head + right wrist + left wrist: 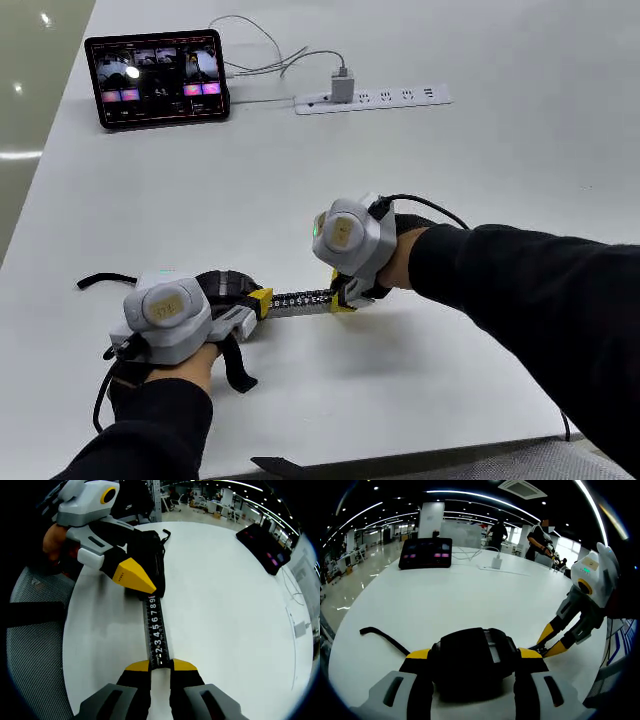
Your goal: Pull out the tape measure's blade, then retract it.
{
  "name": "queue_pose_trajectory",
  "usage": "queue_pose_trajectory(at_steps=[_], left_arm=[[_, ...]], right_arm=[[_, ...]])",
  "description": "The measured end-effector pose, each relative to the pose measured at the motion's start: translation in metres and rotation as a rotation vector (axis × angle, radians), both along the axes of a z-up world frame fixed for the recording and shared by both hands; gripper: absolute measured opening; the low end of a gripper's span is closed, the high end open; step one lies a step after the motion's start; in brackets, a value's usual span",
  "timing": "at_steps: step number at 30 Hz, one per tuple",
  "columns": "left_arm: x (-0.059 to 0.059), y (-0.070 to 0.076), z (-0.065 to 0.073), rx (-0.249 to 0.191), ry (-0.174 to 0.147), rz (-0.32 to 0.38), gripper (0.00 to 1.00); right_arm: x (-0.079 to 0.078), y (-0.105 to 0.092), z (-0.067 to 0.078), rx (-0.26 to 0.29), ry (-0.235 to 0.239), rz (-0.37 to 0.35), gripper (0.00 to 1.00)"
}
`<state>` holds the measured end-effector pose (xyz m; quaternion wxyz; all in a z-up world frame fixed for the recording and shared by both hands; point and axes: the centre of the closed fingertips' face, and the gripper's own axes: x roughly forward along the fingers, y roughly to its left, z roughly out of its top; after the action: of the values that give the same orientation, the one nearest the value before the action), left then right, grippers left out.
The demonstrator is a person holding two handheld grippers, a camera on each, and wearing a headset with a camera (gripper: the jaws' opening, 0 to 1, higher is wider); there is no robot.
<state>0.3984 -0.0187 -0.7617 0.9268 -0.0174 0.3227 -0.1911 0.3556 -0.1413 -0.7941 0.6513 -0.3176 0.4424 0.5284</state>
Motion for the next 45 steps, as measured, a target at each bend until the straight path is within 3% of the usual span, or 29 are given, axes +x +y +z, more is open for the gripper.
queue_pose_trajectory(at_steps=[32,45], left_arm=[[0.0,0.0,0.0,-0.005,0.006,0.0,0.6],[-0.001,0.0,0.0,-0.008,0.007,0.002,0.6]], right_arm=[[0.002,0.015,0.0,0.037,-0.004,-0.001,0.09],[0.002,0.028,0.0,0.076,-0.014,-0.014,0.09]])
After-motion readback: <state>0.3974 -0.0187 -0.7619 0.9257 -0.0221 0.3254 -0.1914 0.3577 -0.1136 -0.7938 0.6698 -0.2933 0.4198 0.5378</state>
